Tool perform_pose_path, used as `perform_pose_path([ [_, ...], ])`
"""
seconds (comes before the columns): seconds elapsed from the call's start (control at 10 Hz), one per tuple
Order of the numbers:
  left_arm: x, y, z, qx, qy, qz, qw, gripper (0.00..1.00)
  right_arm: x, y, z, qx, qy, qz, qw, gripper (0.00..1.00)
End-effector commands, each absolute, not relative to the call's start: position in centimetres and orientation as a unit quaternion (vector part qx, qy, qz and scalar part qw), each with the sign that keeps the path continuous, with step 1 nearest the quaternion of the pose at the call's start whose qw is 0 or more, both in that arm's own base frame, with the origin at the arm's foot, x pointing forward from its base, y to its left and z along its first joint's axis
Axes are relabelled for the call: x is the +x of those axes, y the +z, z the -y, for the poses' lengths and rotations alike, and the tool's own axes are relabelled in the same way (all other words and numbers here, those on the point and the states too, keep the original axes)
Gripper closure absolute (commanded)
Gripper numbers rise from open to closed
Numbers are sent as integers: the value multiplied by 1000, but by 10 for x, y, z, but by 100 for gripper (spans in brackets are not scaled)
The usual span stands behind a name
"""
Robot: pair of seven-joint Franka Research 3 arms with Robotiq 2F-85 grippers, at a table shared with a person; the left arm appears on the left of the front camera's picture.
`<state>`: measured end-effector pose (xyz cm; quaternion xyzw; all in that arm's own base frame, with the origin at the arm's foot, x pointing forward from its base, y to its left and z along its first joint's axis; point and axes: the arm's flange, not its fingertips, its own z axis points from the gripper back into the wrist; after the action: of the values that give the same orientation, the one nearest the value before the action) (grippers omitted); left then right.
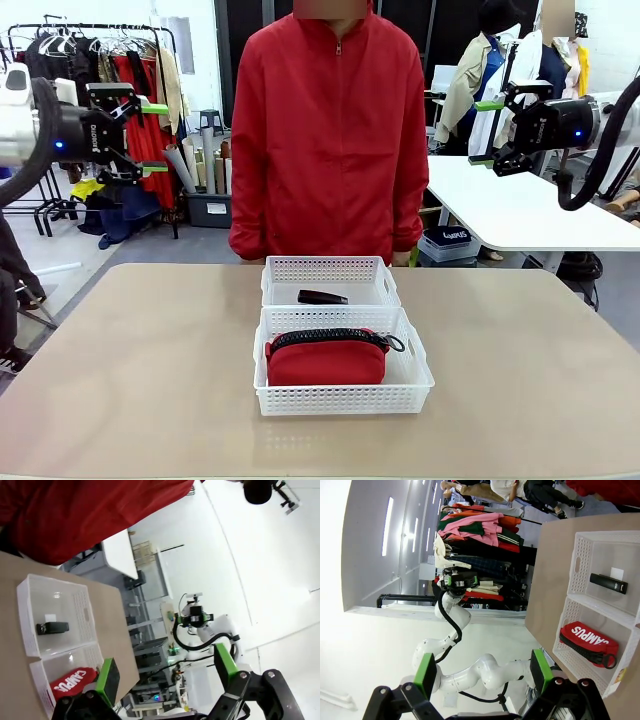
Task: Distribute items into two baskets.
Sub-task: Place the picked Stapler into the Organizing basket as instructed by the person.
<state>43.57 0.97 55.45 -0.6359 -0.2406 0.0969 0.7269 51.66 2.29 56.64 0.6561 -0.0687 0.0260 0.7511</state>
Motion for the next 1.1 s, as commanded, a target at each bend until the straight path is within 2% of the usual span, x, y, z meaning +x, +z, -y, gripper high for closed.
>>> perform_pose_path([
  [0.0,457,547,-8,-655,79,242,712,0,514,568,-23,657,27,70,750,0],
  [0.2,466,542,-6,-676,54,257,688,0,514,568,-23,657,27,70,750,0],
  [1.0,487,554,6,-698,27,221,680,0,514,568,-23,657,27,70,750,0],
])
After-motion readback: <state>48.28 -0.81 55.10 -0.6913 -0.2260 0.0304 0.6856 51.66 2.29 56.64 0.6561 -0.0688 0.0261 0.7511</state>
